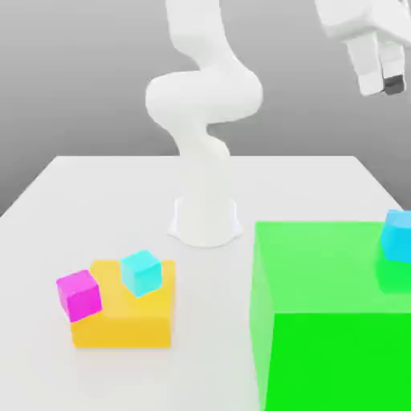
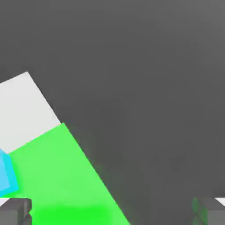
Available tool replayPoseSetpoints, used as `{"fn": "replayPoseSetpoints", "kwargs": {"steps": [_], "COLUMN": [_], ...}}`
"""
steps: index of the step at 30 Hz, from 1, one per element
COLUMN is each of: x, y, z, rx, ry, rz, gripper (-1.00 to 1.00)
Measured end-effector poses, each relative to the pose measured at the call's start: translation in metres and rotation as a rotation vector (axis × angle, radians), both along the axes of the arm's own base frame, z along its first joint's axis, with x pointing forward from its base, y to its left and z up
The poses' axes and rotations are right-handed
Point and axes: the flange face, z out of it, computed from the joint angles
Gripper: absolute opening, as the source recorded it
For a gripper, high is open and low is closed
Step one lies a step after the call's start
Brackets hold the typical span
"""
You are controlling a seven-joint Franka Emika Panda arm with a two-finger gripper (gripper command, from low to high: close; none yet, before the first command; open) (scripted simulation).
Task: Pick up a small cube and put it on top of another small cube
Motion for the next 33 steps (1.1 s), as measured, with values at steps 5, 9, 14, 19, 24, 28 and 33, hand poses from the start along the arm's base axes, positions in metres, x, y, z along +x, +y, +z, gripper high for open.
{"fn": "replayPoseSetpoints", "kwargs": {"steps": [5, 9, 14, 19, 24, 28, 33], "x": [-0.013, -0.032, -0.069, -0.112, -0.144, -0.161, -0.186], "y": [0.054, 0.093, 0.141, 0.175, 0.179, 0.165, 0.146], "z": [-0.057, -0.103, -0.160, -0.216, -0.261, -0.286, -0.312], "rx": [-0.086, -0.145, -0.210, -0.261, -0.311, -0.360, -0.418], "ry": [0.045, 0.080, 0.122, 0.165, 0.152, 0.081, -0.015], "rz": [0.306, 0.553, 0.878, 1.193, 1.470, 1.680, 1.950], "gripper": [0.00, 0.00, 0.00, 0.00, 0.00, 0.00, 0.00]}}
